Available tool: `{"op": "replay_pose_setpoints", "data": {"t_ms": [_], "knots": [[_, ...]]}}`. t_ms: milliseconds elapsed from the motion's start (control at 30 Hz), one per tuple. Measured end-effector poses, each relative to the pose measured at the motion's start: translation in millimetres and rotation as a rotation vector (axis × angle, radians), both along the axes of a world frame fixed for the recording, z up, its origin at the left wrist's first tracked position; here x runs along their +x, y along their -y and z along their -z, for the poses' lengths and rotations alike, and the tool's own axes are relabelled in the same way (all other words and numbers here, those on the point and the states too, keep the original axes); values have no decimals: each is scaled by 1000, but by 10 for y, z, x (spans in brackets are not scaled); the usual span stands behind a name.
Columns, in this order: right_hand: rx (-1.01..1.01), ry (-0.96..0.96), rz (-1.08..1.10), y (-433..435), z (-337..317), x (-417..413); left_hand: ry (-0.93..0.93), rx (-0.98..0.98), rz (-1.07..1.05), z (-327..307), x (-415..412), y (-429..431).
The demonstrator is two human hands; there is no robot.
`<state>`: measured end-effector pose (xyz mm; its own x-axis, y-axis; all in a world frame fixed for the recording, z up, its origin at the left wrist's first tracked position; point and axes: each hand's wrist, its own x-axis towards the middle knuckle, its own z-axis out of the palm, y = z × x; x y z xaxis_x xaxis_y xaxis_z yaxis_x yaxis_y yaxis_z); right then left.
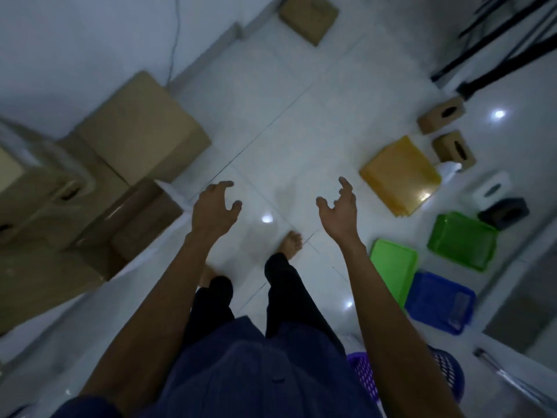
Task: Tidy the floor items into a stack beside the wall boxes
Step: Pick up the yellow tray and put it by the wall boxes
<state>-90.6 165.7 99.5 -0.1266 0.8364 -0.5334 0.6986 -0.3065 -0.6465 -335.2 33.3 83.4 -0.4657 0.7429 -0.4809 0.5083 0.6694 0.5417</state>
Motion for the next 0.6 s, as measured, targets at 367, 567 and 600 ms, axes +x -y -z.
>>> {"op": "replay_pose_setpoints", "data": {"t_ms": [367, 567, 600], "knots": [[32, -17, 467, -989, -446, 1820, 114, 27, 272, -483, 1826, -1972], [-6, 39, 631, -1605, -163, 2524, 135, -25, 427, -130, 2464, -3188], [-21, 58, 659, -1718, -83, 2631, 134, -38, 448, -31, 2571, -3416]]}}
